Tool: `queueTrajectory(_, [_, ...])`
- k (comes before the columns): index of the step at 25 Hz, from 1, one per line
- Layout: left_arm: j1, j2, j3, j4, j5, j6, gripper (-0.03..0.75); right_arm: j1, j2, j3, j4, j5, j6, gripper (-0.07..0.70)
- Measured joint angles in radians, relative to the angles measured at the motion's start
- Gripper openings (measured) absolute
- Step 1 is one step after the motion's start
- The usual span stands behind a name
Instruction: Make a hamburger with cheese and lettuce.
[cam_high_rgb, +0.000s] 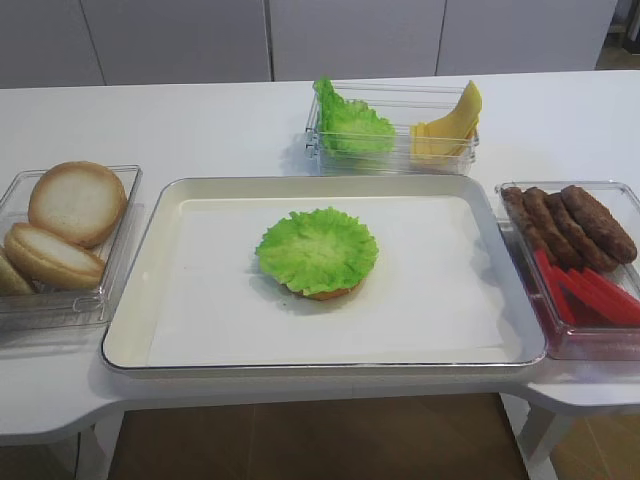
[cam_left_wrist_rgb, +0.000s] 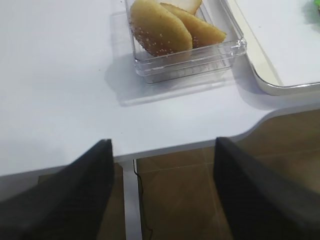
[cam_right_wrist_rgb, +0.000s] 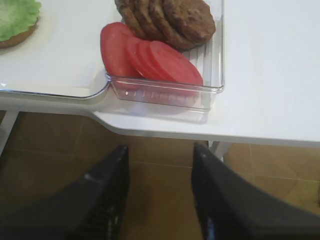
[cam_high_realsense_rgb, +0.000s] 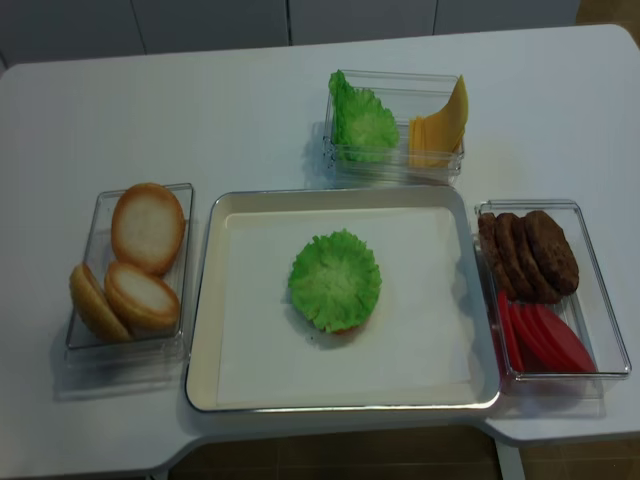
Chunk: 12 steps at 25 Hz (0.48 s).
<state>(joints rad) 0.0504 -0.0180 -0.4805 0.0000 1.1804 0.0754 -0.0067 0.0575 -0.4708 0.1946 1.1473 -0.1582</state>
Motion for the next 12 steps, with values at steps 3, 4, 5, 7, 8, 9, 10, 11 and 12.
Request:
queueTrajectory(3, [0.000,0.000,0.000,0.000,0.000,0.000,0.468,0.000,0.000,0.000,0.008,0.000,0.000,0.334])
queueTrajectory(4, [0.000,0.000,0.000,0.000,0.000,0.000,0.468,0.000,0.000,0.000,0.008,0.000,0.000,0.334])
queueTrajectory(5, [0.000,0.000,0.000,0.000,0.000,0.000,0.468,0.000,0.000,0.000,0.008,0.000,0.000,0.334])
queueTrajectory(7, [0.000,0.000,0.000,0.000,0.000,0.000,0.468,0.000,0.000,0.000,0.010,0.000,0.000,0.334])
queueTrajectory(8, [0.000,0.000,0.000,0.000,0.000,0.000,0.468,0.000,0.000,0.000,0.010,0.000,0.000,0.334])
queueTrajectory(9, [0.000,0.000,0.000,0.000,0.000,0.000,0.468,0.000,0.000,0.000,0.010,0.000,-0.004,0.334])
queueTrajectory(10, [0.000,0.000,0.000,0.000,0.000,0.000,0.468,0.000,0.000,0.000,0.010,0.000,-0.004,0.334])
queueTrajectory(11, [0.000,0.000,0.000,0.000,0.000,0.000,0.468,0.000,0.000,0.000,0.010,0.000,-0.004,0.334])
queueTrajectory(12, [0.000,0.000,0.000,0.000,0.000,0.000,0.468,0.000,0.000,0.000,0.010,0.000,-0.004,0.334])
